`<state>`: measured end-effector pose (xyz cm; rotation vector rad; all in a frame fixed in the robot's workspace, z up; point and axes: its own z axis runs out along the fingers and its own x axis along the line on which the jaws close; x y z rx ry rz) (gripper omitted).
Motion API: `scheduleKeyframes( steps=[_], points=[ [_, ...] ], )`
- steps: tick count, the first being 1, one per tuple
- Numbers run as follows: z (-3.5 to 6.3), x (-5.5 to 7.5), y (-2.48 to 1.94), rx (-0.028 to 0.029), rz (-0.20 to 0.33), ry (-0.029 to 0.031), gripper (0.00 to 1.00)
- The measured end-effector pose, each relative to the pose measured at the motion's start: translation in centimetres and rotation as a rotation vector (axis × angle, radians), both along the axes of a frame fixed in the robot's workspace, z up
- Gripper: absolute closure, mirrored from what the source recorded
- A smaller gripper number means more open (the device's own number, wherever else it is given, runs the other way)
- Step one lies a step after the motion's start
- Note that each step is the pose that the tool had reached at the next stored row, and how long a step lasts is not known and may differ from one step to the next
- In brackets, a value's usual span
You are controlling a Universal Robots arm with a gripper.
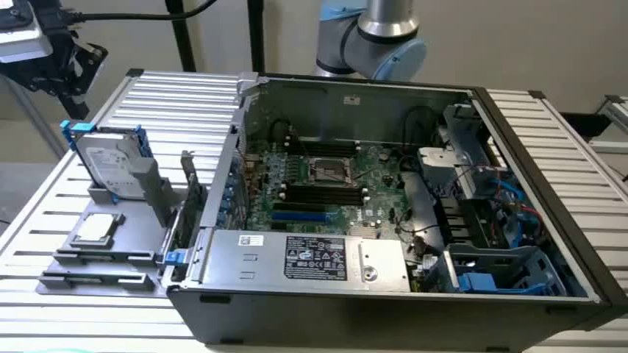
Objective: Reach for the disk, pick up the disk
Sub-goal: 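Pick up the disk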
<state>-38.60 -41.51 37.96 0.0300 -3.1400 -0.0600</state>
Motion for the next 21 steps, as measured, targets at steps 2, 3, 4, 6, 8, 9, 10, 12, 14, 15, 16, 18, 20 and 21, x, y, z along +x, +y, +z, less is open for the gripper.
scheduleKeyframes(
  steps=[2,3,4,6,8,9,10,12,14,15,16,18,20,21],
  points=[
    [0.0,0.0,0.0,0.0,0.0,0.0,0.89],
    [0.0,0.0,0.0,0.0001,0.0,0.0,0.89],
    [0.0,0.0,0.0,0.0,0.0,0.0,0.89],
    [0.0,0.0,0.0,0.0,0.0,-0.0001,0.89],
    [0.0,0.0,0.0,0.0,0.0,0.0,0.89],
    [0.0,0.0,0.0,0.0,0.0,0.0,0.89],
    [0.0,0.0,0.0,0.0,0.0,0.0,0.89],
    [0.0,0.0,0.0,0.0,0.0,0.0,0.89],
    [0.01,-0.1,0.05,-0.0001,0.0,0.0,0.89],
    [0.0,-0.3,0.19,0.0,0.0,-0.0005,0.89],
    [-0.01,-0.6,0.37,0.0,0.0,-0.0009,0.89],
    [-0.02,-1.2,0.8,0.0,0.0,-0.0016,0.89],
    [-0.05,-2.1,1.23,0.0,0.0,-0.0024,0.89],
    [-0.08,-2.5,1.48,0.0,0.0,-0.003,0.89]
  ],
)
